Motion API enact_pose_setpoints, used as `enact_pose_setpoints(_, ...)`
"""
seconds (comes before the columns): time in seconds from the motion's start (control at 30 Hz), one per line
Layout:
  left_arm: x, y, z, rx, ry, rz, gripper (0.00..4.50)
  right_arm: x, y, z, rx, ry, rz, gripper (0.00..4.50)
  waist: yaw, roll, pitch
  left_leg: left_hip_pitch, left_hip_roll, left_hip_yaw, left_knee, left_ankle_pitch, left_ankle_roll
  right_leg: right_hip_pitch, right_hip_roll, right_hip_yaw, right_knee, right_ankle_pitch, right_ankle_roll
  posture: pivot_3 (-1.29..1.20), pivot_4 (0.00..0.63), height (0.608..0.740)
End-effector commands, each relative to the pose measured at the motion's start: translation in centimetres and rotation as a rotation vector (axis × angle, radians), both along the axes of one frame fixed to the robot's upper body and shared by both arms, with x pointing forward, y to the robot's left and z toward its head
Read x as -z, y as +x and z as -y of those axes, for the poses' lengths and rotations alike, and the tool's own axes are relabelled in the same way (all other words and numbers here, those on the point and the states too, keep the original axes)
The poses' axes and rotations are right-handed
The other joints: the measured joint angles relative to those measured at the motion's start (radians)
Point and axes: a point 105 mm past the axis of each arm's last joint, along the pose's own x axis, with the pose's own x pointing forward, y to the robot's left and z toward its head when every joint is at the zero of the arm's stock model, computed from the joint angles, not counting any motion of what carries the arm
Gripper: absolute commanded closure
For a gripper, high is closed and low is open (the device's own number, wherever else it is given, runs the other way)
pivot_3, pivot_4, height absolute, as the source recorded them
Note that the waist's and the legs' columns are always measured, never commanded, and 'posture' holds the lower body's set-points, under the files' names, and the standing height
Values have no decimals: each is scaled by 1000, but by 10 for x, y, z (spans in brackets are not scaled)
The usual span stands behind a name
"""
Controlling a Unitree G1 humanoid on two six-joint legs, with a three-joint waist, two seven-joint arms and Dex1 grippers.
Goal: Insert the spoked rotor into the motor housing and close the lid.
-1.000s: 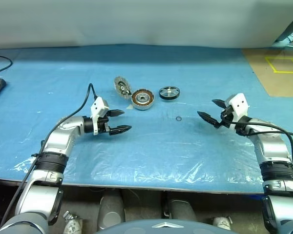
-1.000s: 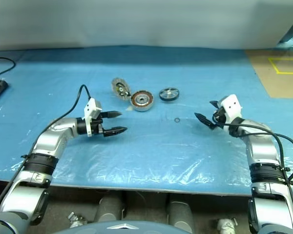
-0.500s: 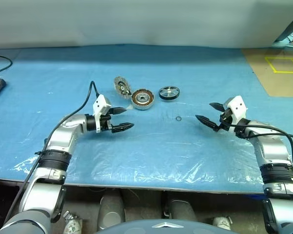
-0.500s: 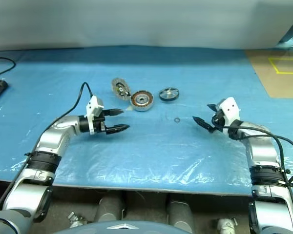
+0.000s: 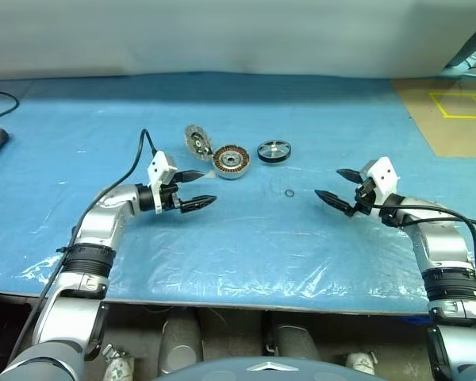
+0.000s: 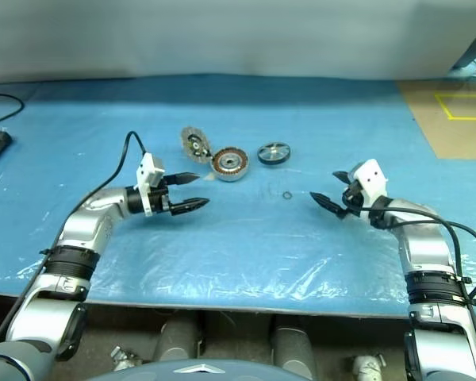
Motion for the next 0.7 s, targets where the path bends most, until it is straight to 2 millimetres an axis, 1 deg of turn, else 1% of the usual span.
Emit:
enact_pose_setpoints(0.03, -6, -1, -11, -13, -15, 17, 0, -13, -1, -10, -39, 19, 49, 33, 0, 0, 0, 0, 0, 0, 0, 0, 0, 0, 0, 0, 0, 0, 0, 0, 150, 740)
enact_pose_setpoints(0.17, -12, -2, -12, 0, -46, 4, 0, -14, -5, -18, -61, 29, 49, 33, 3, 0, 0, 0, 0, 0, 0, 0, 0, 0, 0, 0, 0, 0, 0, 0, 150, 740)
enact_pose_setpoints(0.3, -11, -4, -15, 25, -25, -10, 0, -8, -12, -25, -93, 40, 18, 33, 12, 0, 0, 0, 0, 0, 0, 0, 0, 0, 0, 0, 0, 0, 0, 0, 150, 740)
enact_pose_setpoints(0.43, -18, -11, -7, 145, 28, -18, 0, -1, -19, -32, -135, 39, -26, 33, 15, 0, 0, 0, 0, 0, 0, 0, 0, 0, 0, 0, 0, 0, 0, 0, 150, 740)
enact_pose_setpoints(0.53, -29, -18, 10, 314, 97, 1, 0, 0, -17, -37, -146, 38, -21, 33, 19, 0, 0, 0, 0, 0, 0, 0, 0, 0, 0, 0, 0, 0, 0, 0, 150, 740)
enact_pose_setpoints(0.6, -34, -21, 16, 390, 124, 13, 0, 2, -17, -42, -153, 39, -17, 33, 21, 0, 0, 0, -1, 0, 0, 0, 0, 0, -1, 0, 0, 0, 0, 0, 150, 740)
enact_pose_setpoints(0.7, -49, -14, 33, 502, 215, 93, 0, 4, -18, -47, -159, 42, -9, 33, 20, 0, 0, 0, -1, 0, 0, 1, 1, 0, -2, 0, 0, 0, 0, 0, 150, 740)
